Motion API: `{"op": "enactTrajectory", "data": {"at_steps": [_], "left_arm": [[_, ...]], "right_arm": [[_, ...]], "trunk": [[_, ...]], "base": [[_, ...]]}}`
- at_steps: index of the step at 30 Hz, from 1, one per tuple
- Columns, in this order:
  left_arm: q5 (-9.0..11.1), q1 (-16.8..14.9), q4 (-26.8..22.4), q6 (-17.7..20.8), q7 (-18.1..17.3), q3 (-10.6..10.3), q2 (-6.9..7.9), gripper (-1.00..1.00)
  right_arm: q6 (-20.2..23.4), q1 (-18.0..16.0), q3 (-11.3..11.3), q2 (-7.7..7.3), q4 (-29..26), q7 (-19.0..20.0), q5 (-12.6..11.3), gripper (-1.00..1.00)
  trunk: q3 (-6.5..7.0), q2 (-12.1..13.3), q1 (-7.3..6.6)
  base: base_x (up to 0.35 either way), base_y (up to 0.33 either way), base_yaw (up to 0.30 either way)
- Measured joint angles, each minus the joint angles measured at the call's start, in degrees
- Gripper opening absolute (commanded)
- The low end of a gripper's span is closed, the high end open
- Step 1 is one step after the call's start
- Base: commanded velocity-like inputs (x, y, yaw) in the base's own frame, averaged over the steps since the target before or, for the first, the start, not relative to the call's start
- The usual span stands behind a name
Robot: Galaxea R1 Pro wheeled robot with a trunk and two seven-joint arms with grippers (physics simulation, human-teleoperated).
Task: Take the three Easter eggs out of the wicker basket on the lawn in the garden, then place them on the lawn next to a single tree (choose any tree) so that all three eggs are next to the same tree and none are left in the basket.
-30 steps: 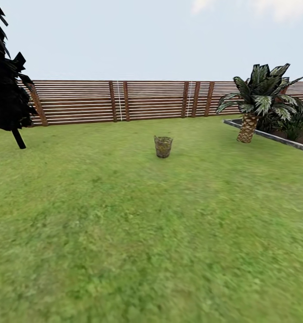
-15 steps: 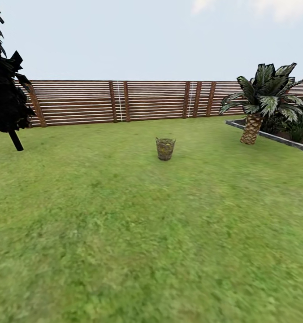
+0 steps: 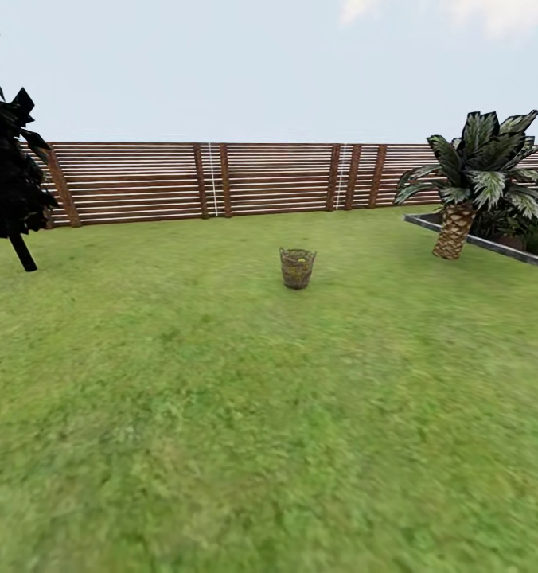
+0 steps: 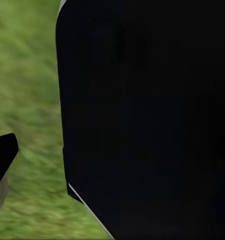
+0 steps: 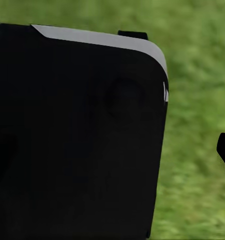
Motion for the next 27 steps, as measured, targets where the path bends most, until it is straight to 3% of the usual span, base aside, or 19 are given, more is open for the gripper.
{"op": "enactTrajectory", "data": {"at_steps": [7, 27], "left_arm": [[0.0, 0.0, 0.0, 0.0, 0.0, 0.0, -0.03, 1.00], [0.0, 0.0, 0.0, 0.0, 0.0, 0.0, -0.06, 1.00]], "right_arm": [[0.0, 0.0, 0.0, -0.06, 0.0, 0.0, 0.0, 1.00], [0.0, 0.0, 0.0, -0.07, 0.0, 0.0, 0.0, 1.00]], "trunk": [[0.00, 0.0, 0.00], [0.00, 0.0, 0.00]], "base": [[0.307, 0.089, -0.051], [0.307, 0.089, -0.235]]}}
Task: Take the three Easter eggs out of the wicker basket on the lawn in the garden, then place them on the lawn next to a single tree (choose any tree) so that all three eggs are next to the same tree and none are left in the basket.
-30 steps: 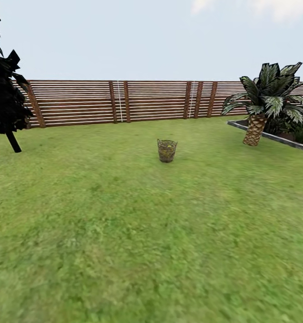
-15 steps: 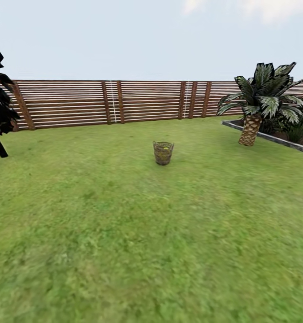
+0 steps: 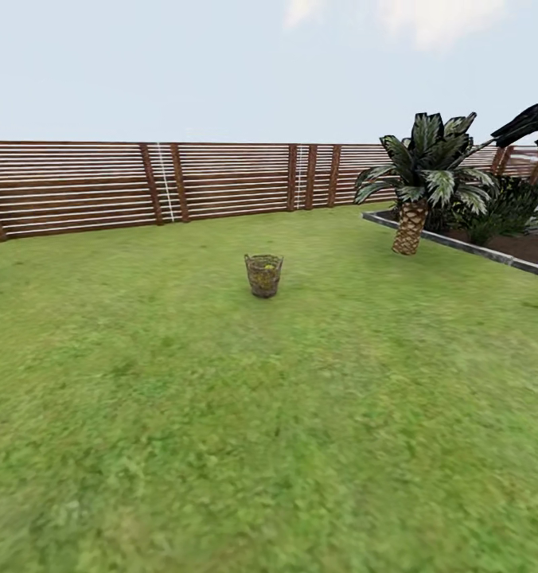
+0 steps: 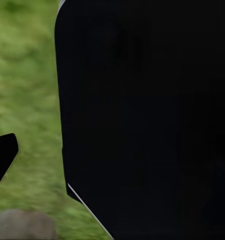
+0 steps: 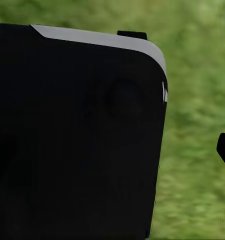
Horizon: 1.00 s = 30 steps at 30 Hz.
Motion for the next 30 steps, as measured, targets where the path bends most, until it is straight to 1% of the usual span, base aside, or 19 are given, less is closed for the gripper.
{"op": "enactTrajectory", "data": {"at_steps": [4, 30], "left_arm": [[0.0, 0.0, 0.0, 0.0, 0.0, 0.0, -0.01, 1.00], [0.0, 0.0, 0.0, 0.0, 0.0, 0.0, -0.02, 1.00]], "right_arm": [[0.0, 0.0, 0.0, 0.02, 0.0, 0.0, 0.0, 1.00], [0.0, 0.0, -0.2, -0.33, 0.0, -0.2, -0.2, 1.00]], "trunk": [[0.00, 0.0, 0.00], [0.00, 0.0, 0.00]], "base": [[0.307, 0.089, -0.067], [0.307, 0.089, -0.001]]}}
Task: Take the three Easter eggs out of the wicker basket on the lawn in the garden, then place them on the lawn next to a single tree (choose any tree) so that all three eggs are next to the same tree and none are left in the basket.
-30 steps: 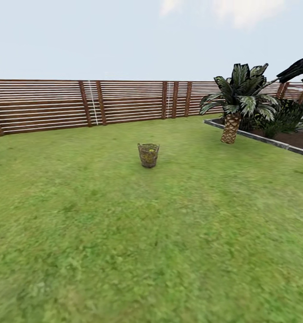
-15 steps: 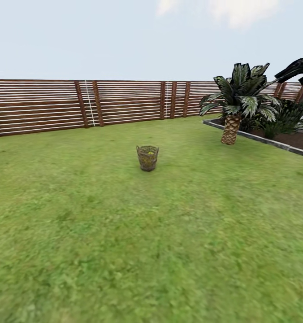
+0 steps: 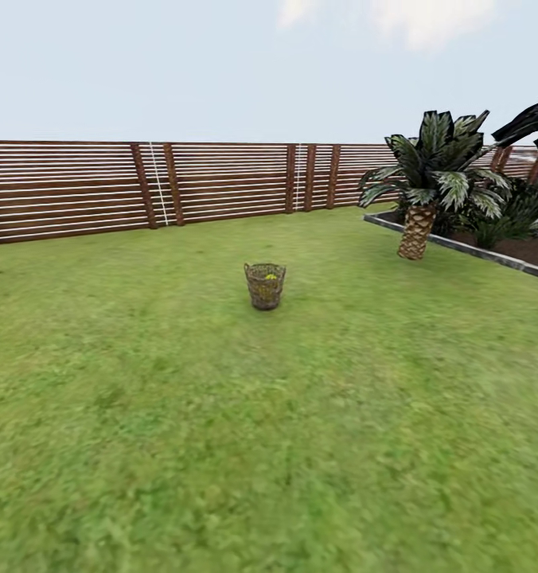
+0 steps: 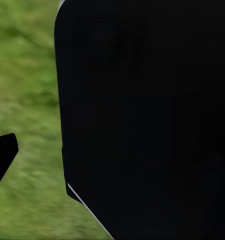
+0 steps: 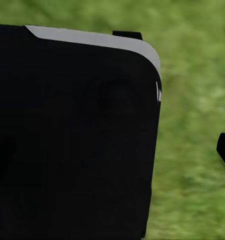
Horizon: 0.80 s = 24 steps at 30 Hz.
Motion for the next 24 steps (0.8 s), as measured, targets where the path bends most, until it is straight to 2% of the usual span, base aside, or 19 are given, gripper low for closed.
{"op": "enactTrajectory", "data": {"at_steps": [24], "left_arm": [[-0.1, 0.0, 0.0, 0.0, 0.0, -0.1, 0.00, 1.00]], "right_arm": [[0.0, 0.0, 0.0, 0.06, 0.0, 0.0, 0.0, 1.00]], "trunk": [[0.00, 0.0, 0.00]], "base": [[0.307, 0.089, 0.000]]}}
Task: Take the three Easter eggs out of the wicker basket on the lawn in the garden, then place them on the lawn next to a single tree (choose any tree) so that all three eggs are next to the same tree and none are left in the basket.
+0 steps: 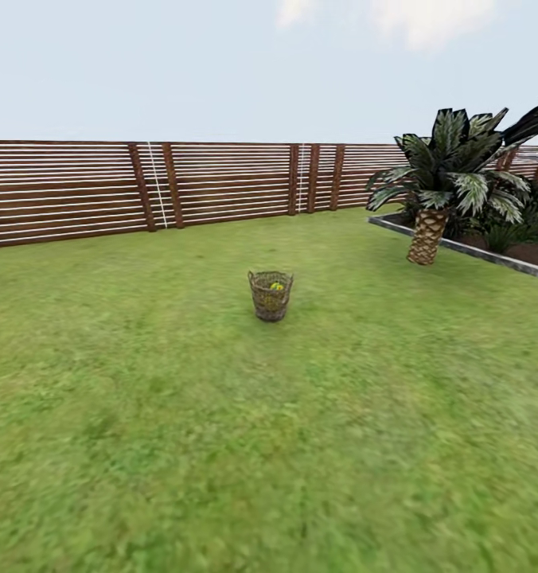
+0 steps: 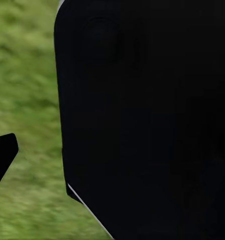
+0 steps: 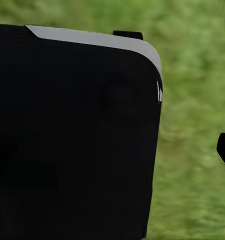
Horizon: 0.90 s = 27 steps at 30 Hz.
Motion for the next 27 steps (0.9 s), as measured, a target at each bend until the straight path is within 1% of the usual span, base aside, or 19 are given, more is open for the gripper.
{"op": "enactTrajectory", "data": {"at_steps": [10, 15, 27], "left_arm": [[0.0, 0.0, 0.0, 0.0, 0.0, 0.0, -0.06, 1.00], [0.1, 0.0, 0.0, 0.0, 0.0, 0.0, -0.08, 1.00], [0.1, 0.0, 0.0, 0.0, 0.0, 0.0, -0.09, 1.00]], "right_arm": [[0.0, 0.0, -0.1, 0.32, 0.0, 0.0, -0.3, 1.00], [0.1, 0.0, -0.1, 0.21, 0.2, 0.0, -0.5, 1.00], [0.2, 0.0, 0.1, -0.19, 0.7, 0.0, 0.0, 1.00]], "trunk": [[0.00, 0.0, 0.00], [0.00, 0.0, 0.00], [0.00, 0.0, 0.00]], "base": [[0.307, 0.089, 0.000], [0.307, 0.089, 0.000], [0.307, 0.089, 0.000]]}}
